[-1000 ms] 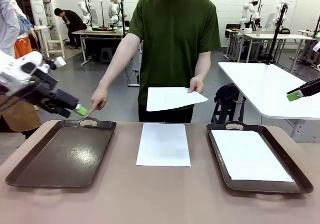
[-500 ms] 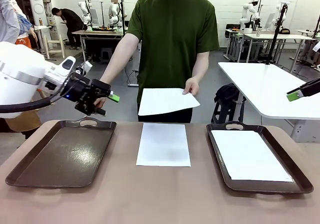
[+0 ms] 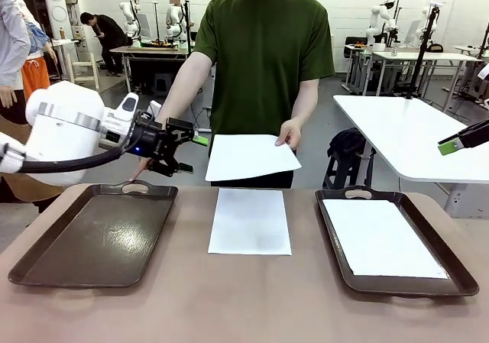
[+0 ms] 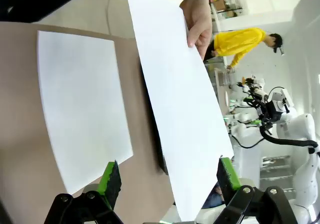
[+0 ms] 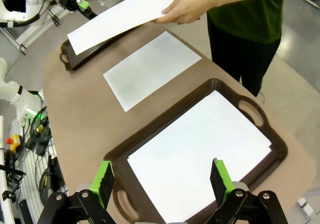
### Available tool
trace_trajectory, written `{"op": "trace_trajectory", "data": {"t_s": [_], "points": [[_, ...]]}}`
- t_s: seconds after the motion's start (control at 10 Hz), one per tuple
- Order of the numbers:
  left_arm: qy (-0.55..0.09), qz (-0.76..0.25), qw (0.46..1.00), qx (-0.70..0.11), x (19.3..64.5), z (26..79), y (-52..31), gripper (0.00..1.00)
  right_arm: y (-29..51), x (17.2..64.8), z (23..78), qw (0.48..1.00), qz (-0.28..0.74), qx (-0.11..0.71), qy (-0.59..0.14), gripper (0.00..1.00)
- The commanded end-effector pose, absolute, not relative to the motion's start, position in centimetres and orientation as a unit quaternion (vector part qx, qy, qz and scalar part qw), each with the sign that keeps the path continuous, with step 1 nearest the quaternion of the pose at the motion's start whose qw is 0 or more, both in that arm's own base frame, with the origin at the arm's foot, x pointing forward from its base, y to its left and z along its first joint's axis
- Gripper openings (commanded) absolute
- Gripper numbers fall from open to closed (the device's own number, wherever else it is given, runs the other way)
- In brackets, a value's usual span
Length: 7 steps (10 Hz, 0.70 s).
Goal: Sort the A4 documents.
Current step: Receive the A4 Paper.
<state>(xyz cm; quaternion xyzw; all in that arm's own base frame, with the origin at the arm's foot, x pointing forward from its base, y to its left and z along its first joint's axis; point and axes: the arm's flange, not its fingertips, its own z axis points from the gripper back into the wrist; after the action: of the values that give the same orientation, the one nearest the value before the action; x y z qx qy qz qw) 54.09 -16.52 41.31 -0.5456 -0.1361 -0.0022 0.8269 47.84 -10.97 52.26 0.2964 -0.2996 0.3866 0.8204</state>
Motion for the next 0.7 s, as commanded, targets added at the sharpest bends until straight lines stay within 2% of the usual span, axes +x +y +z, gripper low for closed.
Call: {"op": "trace_trajectory", "data": {"t_s": [0.0, 0.3, 0.6], "points": [[-0.137, -0.015, 0.803, -0.581, 55.2, 39.0, -17.4, 1.00, -10.9, 47.8, 52.2, 0.819, 0.389, 0.296, -0.300, 1.00], [-0.152, -0.029, 0.756, -0.636, 56.0, 37.5, -19.1, 1.00, -10.9, 47.8, 52.2, 0.819, 0.389, 0.296, -0.300, 1.00], [-0.145, -0.034, 0.741, -0.655, 57.0, 37.5, -19.2, 1.00, -10.9, 47.8, 52.2, 0.819, 0.389, 0.296, -0.300, 1.00]]}}
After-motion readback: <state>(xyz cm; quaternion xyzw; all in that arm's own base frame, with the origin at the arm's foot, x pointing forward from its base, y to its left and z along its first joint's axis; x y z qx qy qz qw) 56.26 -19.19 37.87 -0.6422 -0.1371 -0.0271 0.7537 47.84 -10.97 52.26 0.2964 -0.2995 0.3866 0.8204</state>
